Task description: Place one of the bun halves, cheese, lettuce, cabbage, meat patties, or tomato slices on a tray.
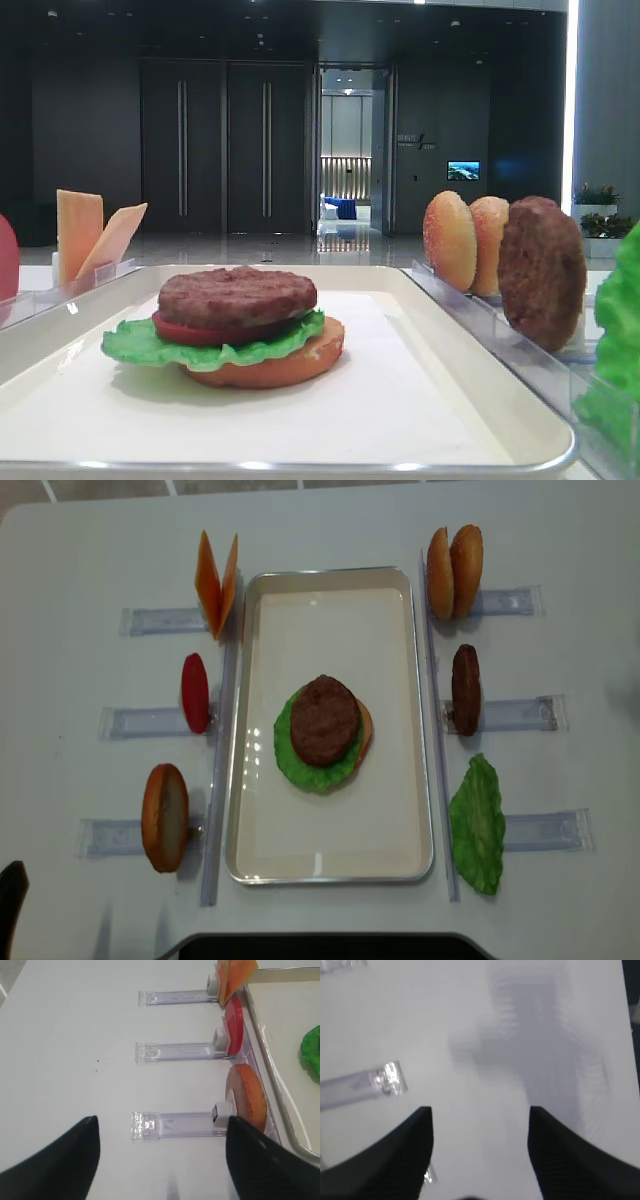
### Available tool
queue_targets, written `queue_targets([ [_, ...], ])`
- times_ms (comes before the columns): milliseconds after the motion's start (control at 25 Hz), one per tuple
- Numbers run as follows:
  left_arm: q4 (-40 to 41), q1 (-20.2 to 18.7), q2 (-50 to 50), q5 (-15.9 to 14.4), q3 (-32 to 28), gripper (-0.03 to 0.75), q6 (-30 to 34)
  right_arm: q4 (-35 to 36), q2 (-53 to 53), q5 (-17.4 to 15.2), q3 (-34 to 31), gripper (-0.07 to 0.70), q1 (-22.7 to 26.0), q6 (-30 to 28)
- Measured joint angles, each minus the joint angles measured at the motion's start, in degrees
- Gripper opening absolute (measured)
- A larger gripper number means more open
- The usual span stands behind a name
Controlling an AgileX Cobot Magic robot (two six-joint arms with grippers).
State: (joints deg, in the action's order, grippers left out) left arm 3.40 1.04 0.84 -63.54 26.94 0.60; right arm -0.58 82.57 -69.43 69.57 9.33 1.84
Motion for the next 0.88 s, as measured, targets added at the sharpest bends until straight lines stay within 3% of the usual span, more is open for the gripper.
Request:
queue_targets([
  [280,0.00,0.00,0.00,0.00,0.00,0.597,0.00,-0.20,-25.67,0.10,-19.13,0.402,0.00,-0.45],
  [480,0.00,0.00,0.00,0.00,0.00,0.597,0.00,0.58,-43.14,1.52,-27.85,0.402,0.00,-0.68],
  [720,-0.04,0.00,0.00,0.00,0.00,0.597,0.00,0.58,-57.00,2.94,-38.73,0.401,0.00,-2.14],
  [880,-0.04,0.00,0.00,0.00,0.00,0.597,0.00,1.94,-64.29,3.77,-40.36,0.401,0.00,-4.63],
])
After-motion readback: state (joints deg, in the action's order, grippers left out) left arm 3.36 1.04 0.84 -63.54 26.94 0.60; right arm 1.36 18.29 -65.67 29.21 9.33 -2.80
